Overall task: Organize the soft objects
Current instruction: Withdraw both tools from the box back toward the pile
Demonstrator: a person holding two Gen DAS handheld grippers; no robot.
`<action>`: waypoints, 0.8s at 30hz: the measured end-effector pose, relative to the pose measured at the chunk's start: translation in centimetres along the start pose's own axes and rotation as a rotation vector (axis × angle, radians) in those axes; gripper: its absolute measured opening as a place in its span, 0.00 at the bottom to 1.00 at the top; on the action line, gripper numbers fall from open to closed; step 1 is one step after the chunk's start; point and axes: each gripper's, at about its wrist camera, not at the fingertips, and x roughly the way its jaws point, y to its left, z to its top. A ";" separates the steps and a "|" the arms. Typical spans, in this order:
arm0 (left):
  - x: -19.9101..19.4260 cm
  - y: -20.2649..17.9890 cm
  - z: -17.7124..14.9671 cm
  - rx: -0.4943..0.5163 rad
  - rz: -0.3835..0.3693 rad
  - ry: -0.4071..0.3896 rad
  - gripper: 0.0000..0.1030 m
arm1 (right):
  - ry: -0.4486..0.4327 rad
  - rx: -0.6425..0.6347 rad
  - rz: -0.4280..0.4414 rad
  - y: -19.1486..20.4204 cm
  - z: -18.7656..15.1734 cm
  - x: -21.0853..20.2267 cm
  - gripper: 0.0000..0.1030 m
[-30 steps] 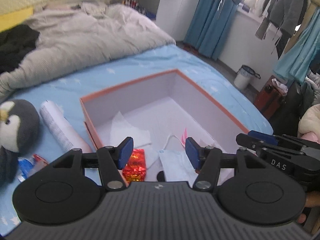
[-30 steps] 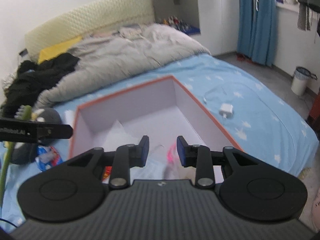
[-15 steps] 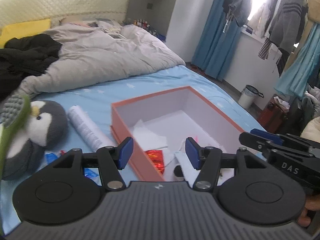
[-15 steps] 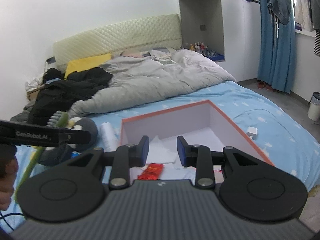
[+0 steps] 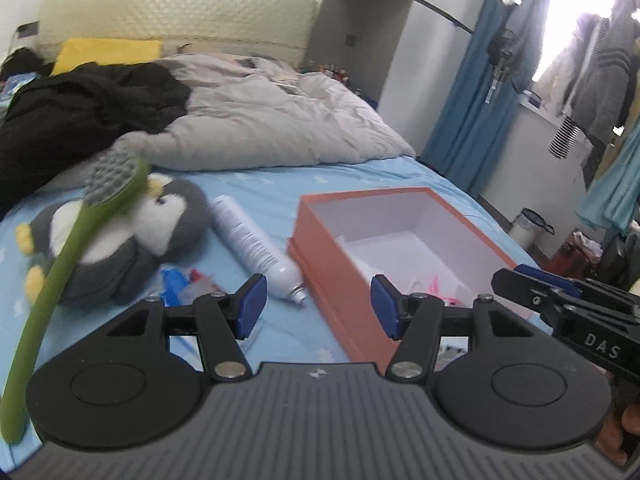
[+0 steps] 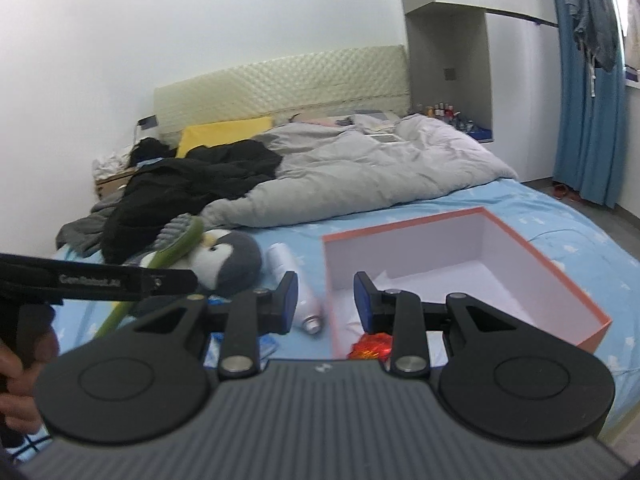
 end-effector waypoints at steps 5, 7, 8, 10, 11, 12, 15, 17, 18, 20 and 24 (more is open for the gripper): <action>-1.0 2.7 -2.8 -0.044 0.042 0.009 0.62 | 0.039 0.017 0.042 1.6 -1.3 0.4 0.33; -1.1 3.7 -3.7 -0.064 0.056 0.022 0.61 | 0.061 0.034 0.065 1.9 -1.8 0.2 0.33; -1.2 4.2 -4.3 -0.076 0.064 0.033 0.61 | 0.068 0.038 0.066 2.0 -1.9 0.2 0.33; -1.5 5.2 -5.5 -0.099 0.072 0.042 0.61 | 0.083 0.045 0.072 2.5 -2.4 0.1 0.34; -1.6 5.6 -6.0 -0.112 0.075 0.047 0.61 | 0.089 0.043 0.081 2.9 -2.7 0.2 0.34; -1.6 6.0 -6.6 -0.121 0.076 0.053 0.61 | 0.096 0.042 0.086 3.2 -2.9 0.3 0.34; -1.7 7.0 -7.9 -0.142 0.098 0.061 0.61 | 0.140 0.050 0.110 4.0 -4.0 1.0 0.34; -1.8 7.5 -8.6 -0.160 0.101 0.063 0.61 | 0.169 0.040 0.123 4.6 -4.9 1.3 0.34; -1.9 7.8 -9.1 -0.173 0.104 0.063 0.61 | 0.184 0.027 0.129 5.0 -5.4 1.5 0.34; -1.9 8.2 -9.8 -0.194 0.106 0.066 0.61 | 0.204 0.007 0.138 5.6 -6.3 1.7 0.34; -1.5 9.1 -11.0 -0.224 0.121 0.074 0.61 | 0.242 -0.044 0.143 6.6 -7.9 2.5 0.34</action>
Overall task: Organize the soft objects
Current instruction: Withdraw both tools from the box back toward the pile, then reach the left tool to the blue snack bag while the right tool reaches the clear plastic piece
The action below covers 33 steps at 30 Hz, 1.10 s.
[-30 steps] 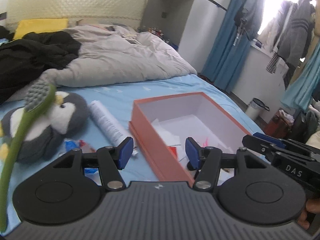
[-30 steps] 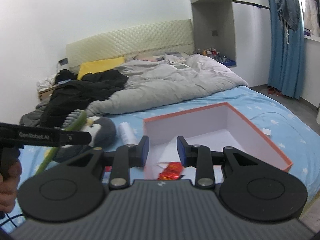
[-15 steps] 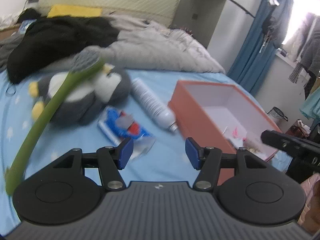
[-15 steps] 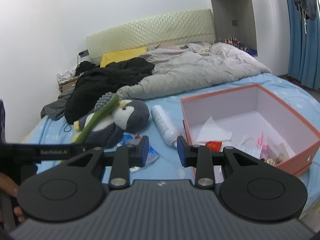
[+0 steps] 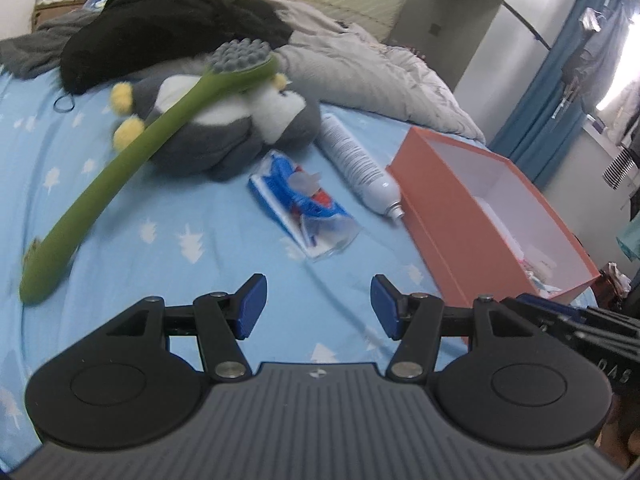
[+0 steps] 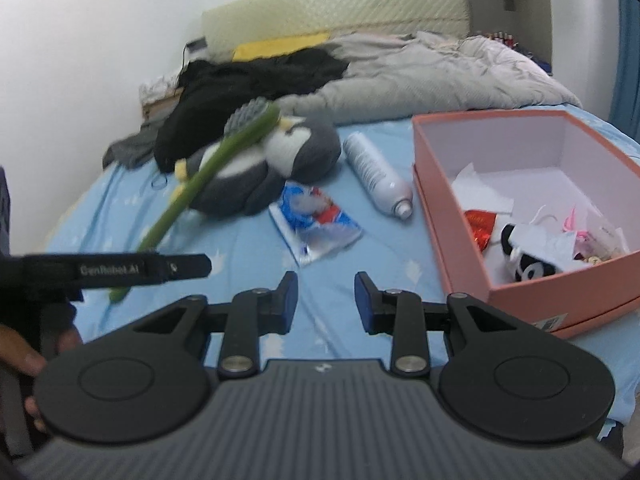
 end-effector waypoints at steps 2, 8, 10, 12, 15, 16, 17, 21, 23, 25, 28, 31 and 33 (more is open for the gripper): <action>0.6 0.5 -0.3 -0.023 -0.004 0.010 0.61 | 0.011 -0.016 -0.001 0.2 -0.2 0.7 0.34; 3.4 1.6 0.3 -0.053 -0.008 0.013 0.61 | 0.007 -0.059 0.011 0.2 0.4 3.6 0.33; 4.4 2.1 0.9 -0.071 -0.018 0.004 0.61 | 0.004 -0.068 0.016 0.1 0.7 4.8 0.33; 5.6 2.6 1.6 -0.101 -0.023 -0.001 0.61 | 0.002 -0.072 0.020 0.0 1.1 6.2 0.33; 7.5 3.6 2.6 -0.150 -0.044 -0.008 0.60 | 0.001 -0.058 0.023 -0.2 1.9 8.2 0.33; 8.2 3.9 2.9 -0.162 -0.051 -0.008 0.60 | 0.000 -0.045 0.028 -0.4 2.4 8.9 0.33; 9.0 4.2 3.2 -0.177 -0.056 -0.007 0.60 | 0.003 -0.026 0.031 -0.7 2.8 9.5 0.33; 11.5 5.4 4.1 -0.238 -0.080 0.010 0.60 | 0.021 0.064 0.058 -1.7 4.5 12.1 0.34; 12.9 6.0 4.3 -0.272 -0.102 0.018 0.60 | 0.031 0.082 0.078 -1.7 5.3 13.5 0.34; 13.9 6.8 4.4 -0.315 -0.141 0.018 0.62 | 0.043 0.119 0.100 -1.8 6.1 14.9 0.34; 15.7 7.6 4.4 -0.359 -0.179 0.034 0.62 | 0.079 0.222 0.153 -2.4 7.3 17.3 0.35; 17.4 8.5 4.2 -0.424 -0.213 0.057 0.64 | 0.126 0.309 0.182 -3.1 8.1 19.9 0.35; 18.4 8.9 4.1 -0.460 -0.238 0.063 0.65 | 0.149 0.355 0.177 -3.5 8.4 21.2 0.35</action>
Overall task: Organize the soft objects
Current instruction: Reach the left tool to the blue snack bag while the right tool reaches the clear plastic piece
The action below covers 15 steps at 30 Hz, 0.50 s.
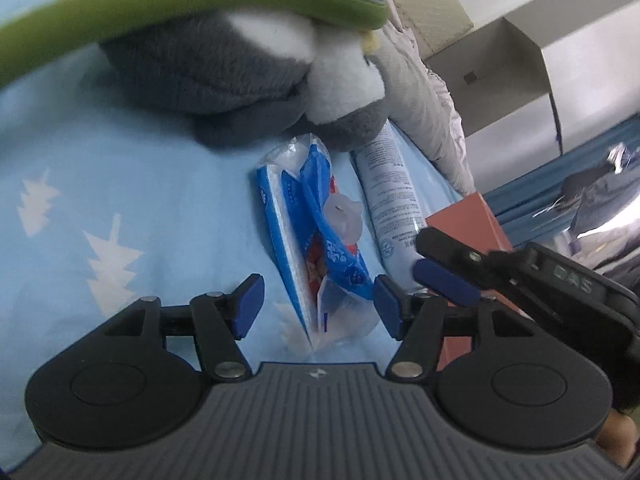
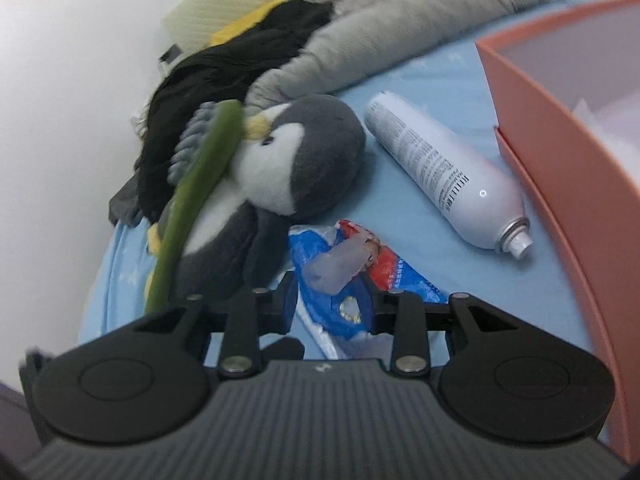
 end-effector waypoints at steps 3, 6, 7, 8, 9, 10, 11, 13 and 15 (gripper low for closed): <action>0.9 0.6 0.3 -0.033 -0.021 0.008 0.66 | 0.028 0.035 -0.006 -0.3 0.6 1.8 0.35; 1.7 0.9 0.4 -0.059 -0.062 0.022 0.66 | 0.059 0.073 0.012 -0.6 1.0 3.2 0.53; 2.0 1.0 0.5 -0.068 -0.067 0.028 0.66 | 0.067 0.078 0.018 -0.7 1.1 3.7 0.55; 2.2 1.1 0.5 -0.073 -0.071 0.032 0.66 | 0.075 0.080 0.025 -0.6 1.1 4.0 0.55; 2.3 1.2 0.5 -0.076 -0.078 0.034 0.66 | 0.081 0.081 0.031 -0.6 1.2 4.4 0.55; 2.5 1.3 0.5 -0.078 -0.081 0.035 0.66 | 0.085 0.078 0.033 -0.6 1.3 4.6 0.55; 2.7 1.2 0.5 -0.080 -0.083 0.036 0.66 | 0.090 0.071 0.028 -0.6 1.3 4.9 0.55; 3.0 1.2 0.5 -0.078 -0.085 0.036 0.66 | 0.106 0.071 0.018 -0.6 1.3 5.5 0.55; 3.2 1.2 0.6 -0.080 -0.086 0.034 0.66 | 0.127 0.092 0.027 -1.0 1.3 6.2 0.54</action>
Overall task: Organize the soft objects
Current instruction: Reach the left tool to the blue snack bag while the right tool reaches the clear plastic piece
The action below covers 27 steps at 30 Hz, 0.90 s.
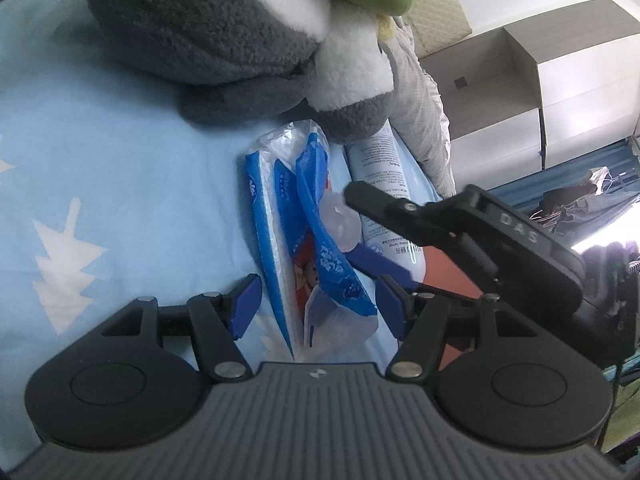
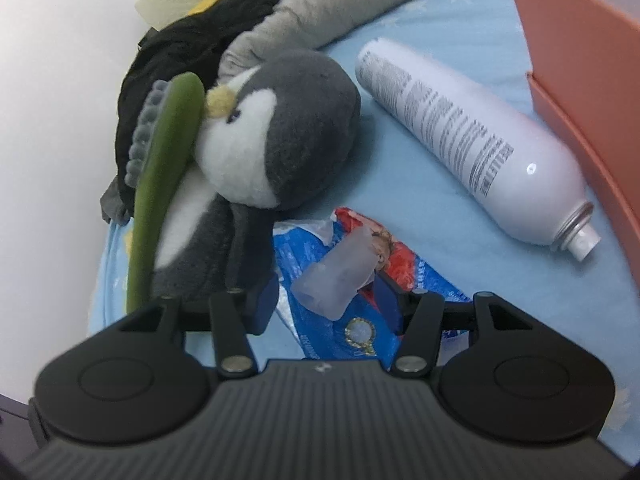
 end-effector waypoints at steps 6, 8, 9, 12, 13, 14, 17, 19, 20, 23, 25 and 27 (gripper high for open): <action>0.5 -0.6 -0.1 0.026 0.028 0.005 0.65 | 0.013 0.031 0.030 -0.5 0.0 0.7 0.33; 0.6 -0.7 -0.2 0.028 0.032 0.005 0.65 | 0.001 0.033 0.039 -0.6 -0.1 0.4 0.31; 0.5 -0.6 -0.2 0.028 0.032 0.005 0.65 | -0.007 0.027 0.042 -0.5 -0.2 0.2 0.30; 0.7 -0.7 -0.2 0.023 0.042 0.007 0.65 | -0.030 0.032 0.044 -0.8 -0.4 -0.6 0.29; 0.7 -0.8 -0.2 0.022 0.045 0.006 0.63 | -0.037 0.033 0.039 -0.9 -0.4 -0.7 0.28; 0.8 -0.9 -0.2 0.021 0.051 0.007 0.60 | -0.045 0.033 0.036 -1.0 -0.4 -1.0 0.28; 1.1 -1.1 -0.3 0.017 0.067 0.011 0.50 | -0.066 0.034 0.032 -1.3 -0.3 -1.7 0.28; 1.4 -1.3 -0.4 0.008 0.073 0.019 0.40 | -0.076 0.036 0.028 -1.6 -0.2 -2.1 0.28; 1.4 -1.3 -0.4 0.011 0.081 0.024 0.31 | -0.081 0.035 0.023 -1.7 -0.3 -2.2 0.28; 1.5 -1.7 -0.7 0.020 0.088 0.023 0.20 | -0.093 0.029 0.007 -1.8 -0.4 -2.8 0.28; 1.3 -2.1 -0.9 0.031 0.090 0.013 0.17 | -0.098 0.028 -0.001 -1.8 -0.6 -3.4 0.28; 0.9 -2.5 -1.0 0.045 0.095 0.005 0.15 | -0.104 0.016 -0.012 -1.7 -0.9 -4.0 0.28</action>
